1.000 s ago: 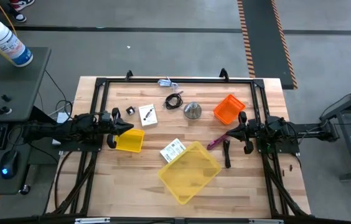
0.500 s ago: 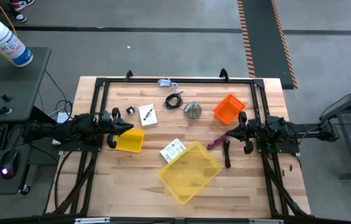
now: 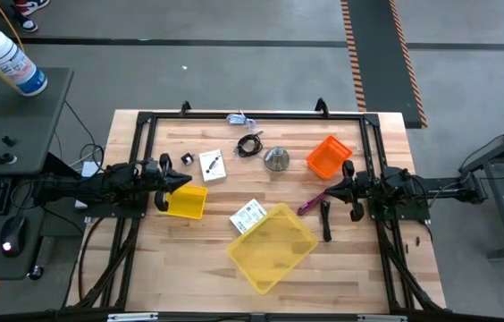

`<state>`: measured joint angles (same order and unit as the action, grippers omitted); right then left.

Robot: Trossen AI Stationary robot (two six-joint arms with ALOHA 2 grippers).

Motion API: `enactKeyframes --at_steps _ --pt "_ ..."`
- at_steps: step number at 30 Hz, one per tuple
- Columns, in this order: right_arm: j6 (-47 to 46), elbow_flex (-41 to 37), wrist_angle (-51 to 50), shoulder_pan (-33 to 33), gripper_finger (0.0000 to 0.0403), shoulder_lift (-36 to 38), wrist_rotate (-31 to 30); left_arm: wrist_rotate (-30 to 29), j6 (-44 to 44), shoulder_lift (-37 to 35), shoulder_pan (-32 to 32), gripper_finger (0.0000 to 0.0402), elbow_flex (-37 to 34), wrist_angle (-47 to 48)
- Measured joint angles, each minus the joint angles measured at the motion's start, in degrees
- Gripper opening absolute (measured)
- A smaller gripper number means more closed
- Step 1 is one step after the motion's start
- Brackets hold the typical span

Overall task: Pick and place items into bin
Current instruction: Put the bottom black cable charger into the left yellow bin

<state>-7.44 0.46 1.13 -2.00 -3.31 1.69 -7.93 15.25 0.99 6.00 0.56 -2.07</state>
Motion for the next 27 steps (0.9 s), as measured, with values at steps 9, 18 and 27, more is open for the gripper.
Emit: enactKeyframes --at_steps 9,18,27 --pt "0.0 0.0 0.0 0.0 0.0007 0.0 0.0 -0.2 0.0 0.0 0.0 0.0001 0.0 -0.1" --pt "0.0 0.0 0.0 0.0 0.0008 0.0 0.0 -0.4 14.6 0.0 0.0 0.0001 0.0 -1.7" --pt "-7.0 0.0 1.1 0.0 0.0007 0.0 2.6 -0.9 27.2 0.0 0.0 0.0001 0.0 -1.7"
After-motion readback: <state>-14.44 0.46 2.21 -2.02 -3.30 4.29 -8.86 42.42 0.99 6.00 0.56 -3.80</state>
